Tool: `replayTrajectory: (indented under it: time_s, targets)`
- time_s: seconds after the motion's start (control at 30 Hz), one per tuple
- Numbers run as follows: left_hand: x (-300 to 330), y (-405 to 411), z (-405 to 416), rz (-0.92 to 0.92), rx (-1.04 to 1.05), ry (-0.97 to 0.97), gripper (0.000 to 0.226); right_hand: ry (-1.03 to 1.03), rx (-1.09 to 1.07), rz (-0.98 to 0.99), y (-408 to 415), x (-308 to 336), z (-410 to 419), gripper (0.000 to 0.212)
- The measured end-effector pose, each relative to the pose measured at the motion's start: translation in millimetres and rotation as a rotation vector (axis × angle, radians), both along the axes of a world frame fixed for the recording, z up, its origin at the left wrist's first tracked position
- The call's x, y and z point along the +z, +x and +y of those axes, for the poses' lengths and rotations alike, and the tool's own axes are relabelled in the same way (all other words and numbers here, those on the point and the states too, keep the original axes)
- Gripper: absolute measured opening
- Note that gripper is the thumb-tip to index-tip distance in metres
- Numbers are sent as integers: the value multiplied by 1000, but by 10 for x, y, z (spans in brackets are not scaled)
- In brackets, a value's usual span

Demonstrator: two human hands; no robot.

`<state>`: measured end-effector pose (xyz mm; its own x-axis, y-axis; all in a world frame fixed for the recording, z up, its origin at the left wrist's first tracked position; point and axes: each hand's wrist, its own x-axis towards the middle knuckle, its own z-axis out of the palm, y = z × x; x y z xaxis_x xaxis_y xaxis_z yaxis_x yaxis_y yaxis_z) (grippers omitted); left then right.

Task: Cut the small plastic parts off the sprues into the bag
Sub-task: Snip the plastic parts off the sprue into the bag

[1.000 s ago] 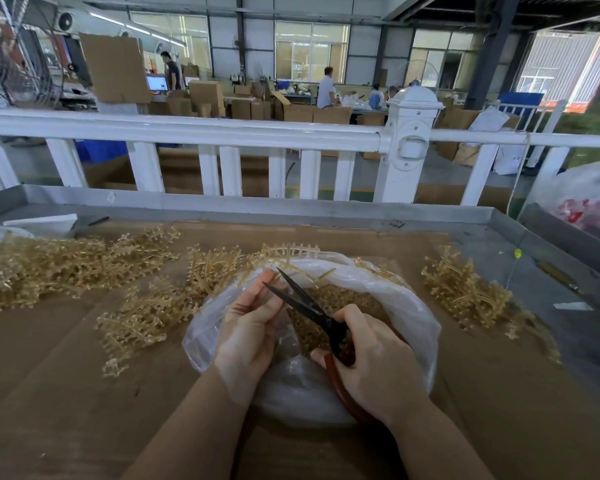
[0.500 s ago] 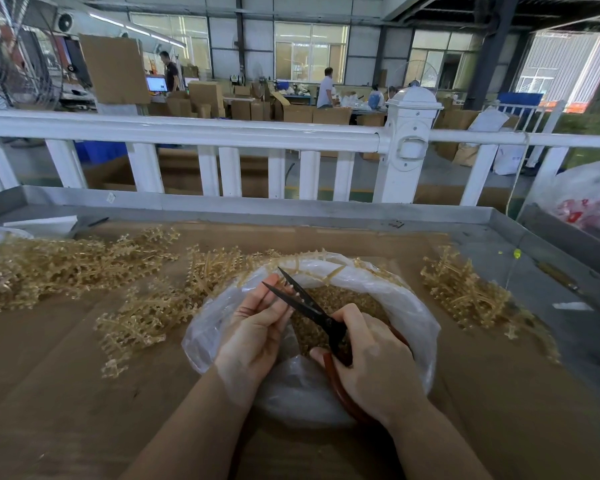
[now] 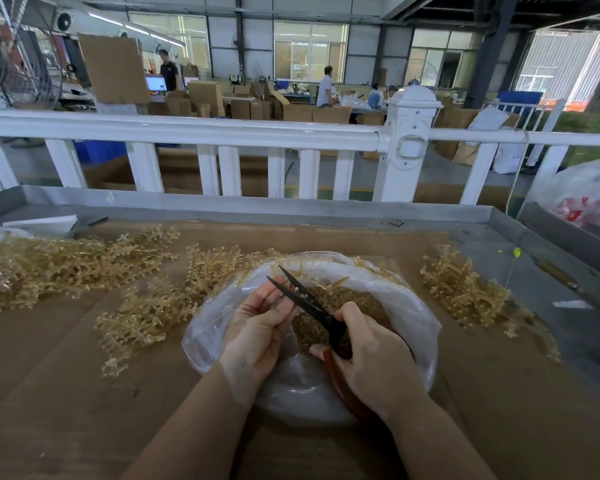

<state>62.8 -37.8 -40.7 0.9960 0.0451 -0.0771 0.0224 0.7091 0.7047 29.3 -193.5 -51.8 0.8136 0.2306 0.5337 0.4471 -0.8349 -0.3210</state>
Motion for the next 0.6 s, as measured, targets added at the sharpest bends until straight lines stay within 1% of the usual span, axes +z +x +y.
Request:
replayTrajectory:
  time_s: [0.27, 0.4, 0.47, 0.6]
  targets:
    - [-7, 5, -3, 15, 19, -23, 33, -21, 2, -27, 24, -1, -2, 42]
    - [-26, 10, -17, 8, 43, 12, 33, -46, -19, -43, 15, 3, 1, 42]
    - [-31, 13, -17, 6, 55, 15, 33, -29, -32, -58, 8, 1, 2, 41]
    - [-45, 28, -1, 11, 103, -8, 33, 69, -95, -102, -6, 2, -1, 41]
